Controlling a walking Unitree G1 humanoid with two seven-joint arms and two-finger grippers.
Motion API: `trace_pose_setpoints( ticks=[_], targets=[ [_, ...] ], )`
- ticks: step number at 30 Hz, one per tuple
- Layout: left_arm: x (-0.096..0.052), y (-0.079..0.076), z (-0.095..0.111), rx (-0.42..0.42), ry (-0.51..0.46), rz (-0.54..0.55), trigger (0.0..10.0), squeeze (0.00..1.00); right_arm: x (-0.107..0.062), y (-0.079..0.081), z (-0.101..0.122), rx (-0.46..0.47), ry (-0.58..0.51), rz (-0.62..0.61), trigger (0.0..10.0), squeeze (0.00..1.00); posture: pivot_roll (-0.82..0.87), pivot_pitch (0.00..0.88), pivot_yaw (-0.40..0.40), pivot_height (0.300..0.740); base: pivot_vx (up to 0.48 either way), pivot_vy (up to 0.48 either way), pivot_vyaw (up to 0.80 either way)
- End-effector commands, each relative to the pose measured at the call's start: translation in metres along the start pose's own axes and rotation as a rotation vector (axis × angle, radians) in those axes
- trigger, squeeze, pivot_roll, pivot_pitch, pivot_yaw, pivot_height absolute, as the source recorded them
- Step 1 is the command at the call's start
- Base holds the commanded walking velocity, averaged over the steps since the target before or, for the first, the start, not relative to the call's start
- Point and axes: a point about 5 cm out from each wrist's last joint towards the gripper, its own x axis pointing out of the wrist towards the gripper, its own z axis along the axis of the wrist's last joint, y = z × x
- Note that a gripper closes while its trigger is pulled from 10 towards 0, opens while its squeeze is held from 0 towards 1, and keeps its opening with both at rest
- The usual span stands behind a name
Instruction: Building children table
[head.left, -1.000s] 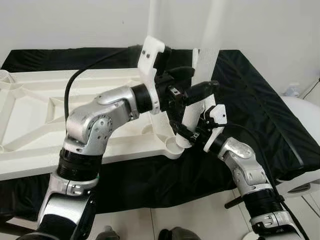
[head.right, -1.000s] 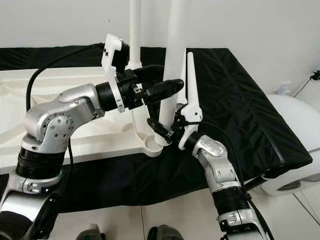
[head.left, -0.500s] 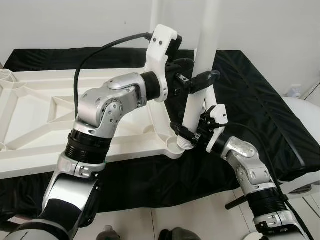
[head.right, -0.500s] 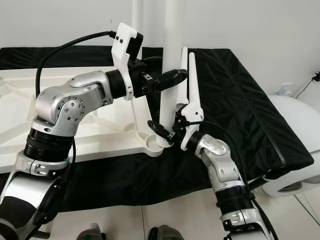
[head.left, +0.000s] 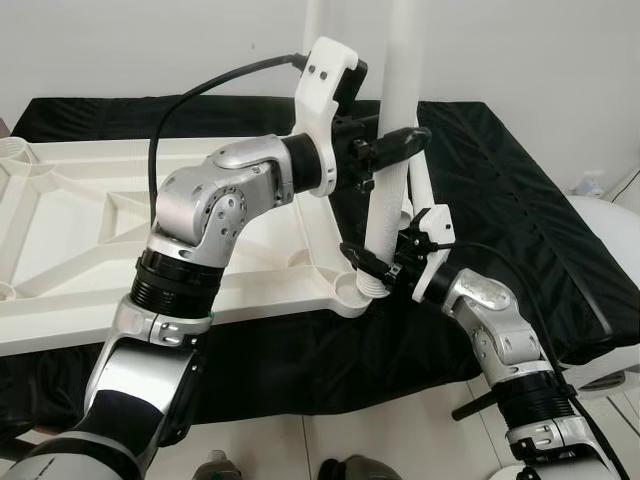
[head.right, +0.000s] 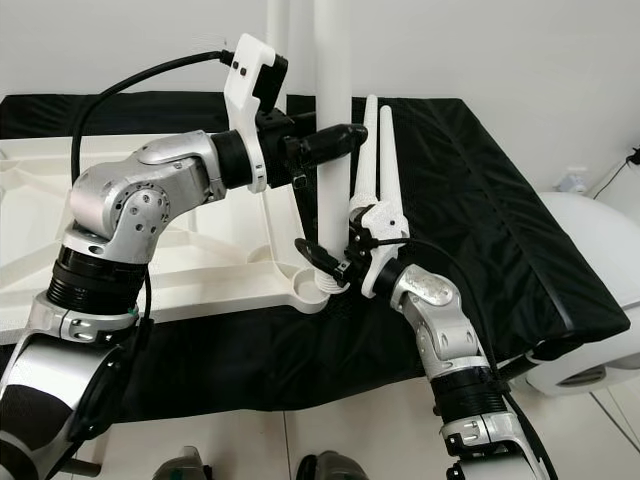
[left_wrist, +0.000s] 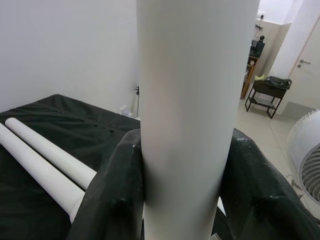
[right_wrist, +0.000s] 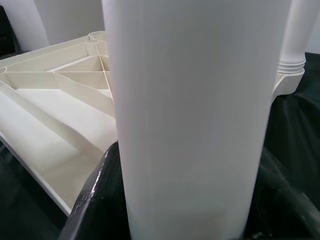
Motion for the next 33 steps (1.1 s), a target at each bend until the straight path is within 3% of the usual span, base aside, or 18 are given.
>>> trace_pose_setpoints(
  ticks=[1,4,5,8,9,16,19,20,21,22,33],
  targets=[
    [0.003,0.000,0.006,0.015,-0.014,-0.001,0.0,0.00,-0.001,-0.004,0.000,-0.009,0.011,-0.023,10.0,0.00,0.02,0.000,-0.059,0.740,0.000,0.000,0.00],
    [0.003,0.000,0.006,0.034,-0.001,0.011,0.0,0.00,0.001,-0.007,0.002,-0.017,0.007,-0.058,10.0,0.00,0.02,0.000,-0.059,0.740,0.000,0.000,0.00],
    [0.004,0.000,0.004,0.056,0.024,0.027,10.0,0.00,0.002,-0.009,0.003,-0.021,0.001,-0.082,10.0,0.00,0.02,0.000,-0.058,0.740,0.000,0.000,0.00],
    [0.005,0.001,0.003,0.073,0.039,0.045,10.0,0.00,0.002,-0.012,0.004,-0.013,-0.005,-0.103,10.0,0.04,0.02,0.002,-0.059,0.740,0.000,0.000,0.00],
    [0.006,0.001,0.003,0.083,0.048,0.061,10.0,0.00,0.002,-0.014,0.005,-0.005,-0.012,-0.125,10.0,1.00,0.02,0.004,-0.058,0.740,0.000,0.000,0.00],
    [0.005,0.003,0.004,0.110,0.045,0.115,10.0,0.00,0.002,-0.019,0.007,-0.007,-0.024,-0.189,10.0,1.00,0.02,0.008,-0.059,0.740,0.000,0.000,0.00],
    [0.004,0.007,0.007,0.141,0.029,0.193,10.0,0.00,0.004,-0.022,0.008,-0.037,-0.031,-0.289,10.0,1.00,0.02,0.009,-0.061,0.740,0.000,0.000,0.00],
    [0.003,0.009,0.009,0.155,0.018,0.229,10.0,0.00,0.005,-0.022,0.009,-0.045,-0.035,-0.332,10.0,0.36,0.02,0.009,-0.061,0.740,0.000,0.000,0.00],
    [0.003,0.009,0.009,0.155,0.018,0.229,10.0,0.00,0.005,-0.022,0.009,-0.045,-0.035,-0.332,10.0,0.36,0.02,0.009,-0.061,0.740,0.000,0.000,0.00],
    [0.002,0.011,0.011,0.164,0.009,0.256,10.0,0.00,0.007,-0.021,0.010,-0.042,-0.045,-0.361,10.0,0.00,0.02,0.010,-0.063,0.740,0.000,0.000,0.00],
    [0.003,0.011,0.015,0.228,-0.003,0.358,10.0,0.00,0.024,-0.008,0.015,-0.062,-0.087,-0.535,10.0,0.00,0.03,0.007,-0.069,0.740,0.000,0.000,0.00]
  ],
)
